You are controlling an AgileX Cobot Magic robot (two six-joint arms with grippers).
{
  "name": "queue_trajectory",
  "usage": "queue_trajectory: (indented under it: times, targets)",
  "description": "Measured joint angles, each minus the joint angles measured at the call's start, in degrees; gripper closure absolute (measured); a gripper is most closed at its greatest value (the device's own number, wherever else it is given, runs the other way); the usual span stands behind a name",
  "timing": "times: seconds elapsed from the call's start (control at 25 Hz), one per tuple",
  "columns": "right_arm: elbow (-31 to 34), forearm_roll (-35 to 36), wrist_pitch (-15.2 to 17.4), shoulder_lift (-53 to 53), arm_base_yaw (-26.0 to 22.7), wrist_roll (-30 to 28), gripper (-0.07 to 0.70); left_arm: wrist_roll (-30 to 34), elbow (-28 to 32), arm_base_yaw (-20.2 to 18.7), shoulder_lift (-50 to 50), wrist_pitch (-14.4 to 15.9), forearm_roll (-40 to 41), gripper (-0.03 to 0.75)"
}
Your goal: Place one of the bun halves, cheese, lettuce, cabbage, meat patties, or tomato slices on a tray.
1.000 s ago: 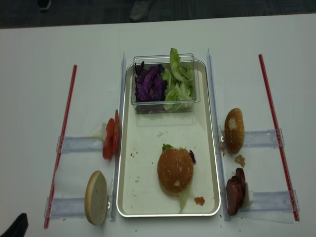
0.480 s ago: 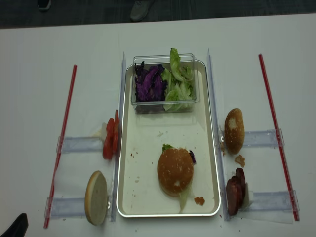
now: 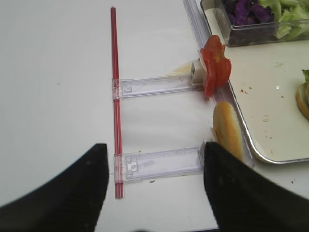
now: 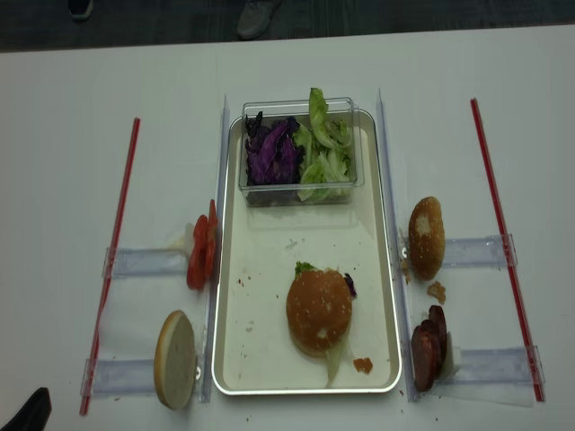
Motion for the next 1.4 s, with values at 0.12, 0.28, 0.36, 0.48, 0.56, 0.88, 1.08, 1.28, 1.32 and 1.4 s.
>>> queue_trajectory:
  times: [0.12,0.28,0.36,0.48,0.56,0.88,1.08,1.28,1.32,1.4]
  targets:
    - [0.00,0.00,0.00,0.00,0.00,0.00,0.134,0.00,0.00,0.00,0.00,0.00,0.00,0.307]
    - [0.00,0.00,0.00,0.00,0.00,0.00,0.134,0.00,0.00,0.00,0.00,0.00,0.00,0.306]
    - [0.00,0.00,0.00,0.00,0.00,0.00,0.134,0.00,0.00,0.00,0.00,0.00,0.00,0.307]
    - [0.00,0.00,0.00,0.00,0.00,0.00,0.134,0.00,0.00,0.00,0.00,0.00,0.00,0.307]
    - [0.00,0.00,0.00,0.00,0.00,0.00,0.134,0.00,0.00,0.00,0.00,0.00,0.00,0.307]
    - [0.00,0.00,0.00,0.00,0.00,0.00,0.134,0.00,0.00,0.00,0.00,0.00,0.00,0.306]
    - [0.00,0.00,0.00,0.00,0.00,0.00,0.134,0.00,0.00,0.00,0.00,0.00,0.00,0.306]
    - [0.00,0.00,0.00,0.00,0.00,0.00,0.134,0.00,0.00,0.00,0.00,0.00,0.00,0.306]
    - [0.00,0.00,0.00,0.00,0.00,0.00,0.134,0.00,0.00,0.00,0.00,0.00,0.00,0.307]
    - [0.00,0.00,0.00,0.00,0.00,0.00,0.134,0.00,0.00,0.00,0.00,0.00,0.00,0.306]
